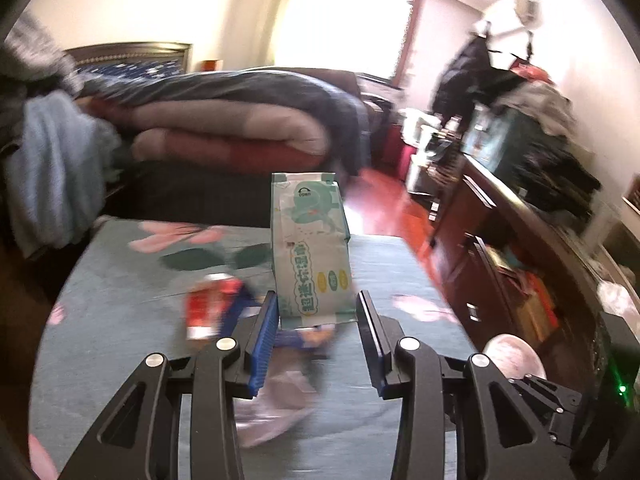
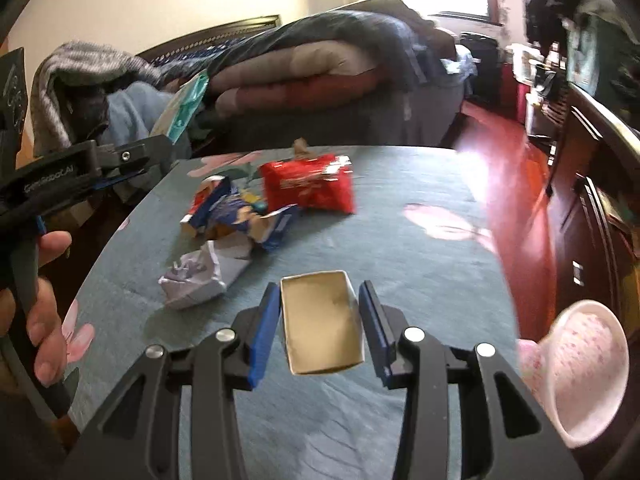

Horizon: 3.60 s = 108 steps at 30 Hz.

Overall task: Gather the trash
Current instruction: 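Carry the wipes and tan box to the pink bin and release both, then grasp the red chip bag with the left tool while the right tool grasps the blue snack wrapper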

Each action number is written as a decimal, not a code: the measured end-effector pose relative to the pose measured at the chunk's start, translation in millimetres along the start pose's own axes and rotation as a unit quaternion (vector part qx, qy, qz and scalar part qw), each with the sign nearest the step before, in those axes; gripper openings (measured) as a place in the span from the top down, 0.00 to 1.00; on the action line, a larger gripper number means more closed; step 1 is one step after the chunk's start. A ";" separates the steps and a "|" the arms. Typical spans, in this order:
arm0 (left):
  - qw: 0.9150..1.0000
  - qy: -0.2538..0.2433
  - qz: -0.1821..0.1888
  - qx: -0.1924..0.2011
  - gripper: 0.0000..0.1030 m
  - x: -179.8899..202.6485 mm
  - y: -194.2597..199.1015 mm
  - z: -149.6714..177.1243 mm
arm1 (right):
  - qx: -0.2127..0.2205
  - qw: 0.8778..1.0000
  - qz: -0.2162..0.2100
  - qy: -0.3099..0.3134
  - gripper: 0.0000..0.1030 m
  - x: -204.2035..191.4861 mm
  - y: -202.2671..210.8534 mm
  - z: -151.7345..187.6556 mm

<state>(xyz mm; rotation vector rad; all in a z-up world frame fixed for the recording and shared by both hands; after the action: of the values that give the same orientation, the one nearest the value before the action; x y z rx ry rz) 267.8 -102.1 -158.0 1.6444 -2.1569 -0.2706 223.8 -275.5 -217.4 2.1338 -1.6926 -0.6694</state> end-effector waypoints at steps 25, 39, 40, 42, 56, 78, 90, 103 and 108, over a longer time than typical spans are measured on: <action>0.949 -0.102 0.277 -0.111 0.61 311.9 -73.8 68.8 | 0.061 0.953 0.250 -0.162 0.60 272.9 160.3 54.9; 0.925 -0.113 0.292 -0.216 0.49 361.0 -135.7 145.2 | 0.039 0.940 0.260 -0.217 0.58 346.4 116.8 99.5; 0.926 -0.110 0.290 -0.215 0.47 358.8 -137.7 146.0 | 0.037 0.940 0.260 -0.218 0.55 348.7 112.1 100.9; 0.929 -0.105 0.285 -0.213 0.40 355.0 -139.7 144.3 | 0.035 0.939 0.262 -0.221 0.47 352.7 105.4 103.8; 0.965 -0.129 0.179 -0.143 0.21 292.3 -118.1 102.6 | 0.027 0.944 0.274 -0.181 0.22 300.4 84.6 82.5; 0.984 0.022 -0.112 -0.140 0.04 -9.8 -164.2 20.6 | 0.028 0.996 0.074 -0.031 0.10 53.6 -5.1 -9.7; 0.985 0.014 -0.046 -0.167 0.30 -7.9 -198.8 36.4 | 0.028 0.998 0.061 -0.016 0.11 36.6 -27.9 -21.9; 0.997 0.053 -0.016 -0.059 0.77 -39.3 -99.8 -6.4 | 0.019 1.000 0.024 0.005 0.11 4.6 -51.8 -30.3; 0.996 0.083 -0.040 -0.017 0.77 -71.9 -58.4 -22.8 | 0.007 1.000 -0.018 0.016 0.11 -28.5 -72.2 -31.8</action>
<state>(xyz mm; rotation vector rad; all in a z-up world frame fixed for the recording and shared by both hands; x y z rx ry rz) 344.4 -48.0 -175.3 1.6740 -1.9572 -0.1851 295.0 -231.8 -224.9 2.1781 -1.6502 -0.6309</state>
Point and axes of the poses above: each gripper's, at about its wrist camera, not at the fingertips, and y roughly against the way its jaws point, x to its right, z to its underside, the point moved 4 cm from there along -y, roughly the way its jaws point, and after that the axes turned 12 degrees about x, right-handed, at the moved point
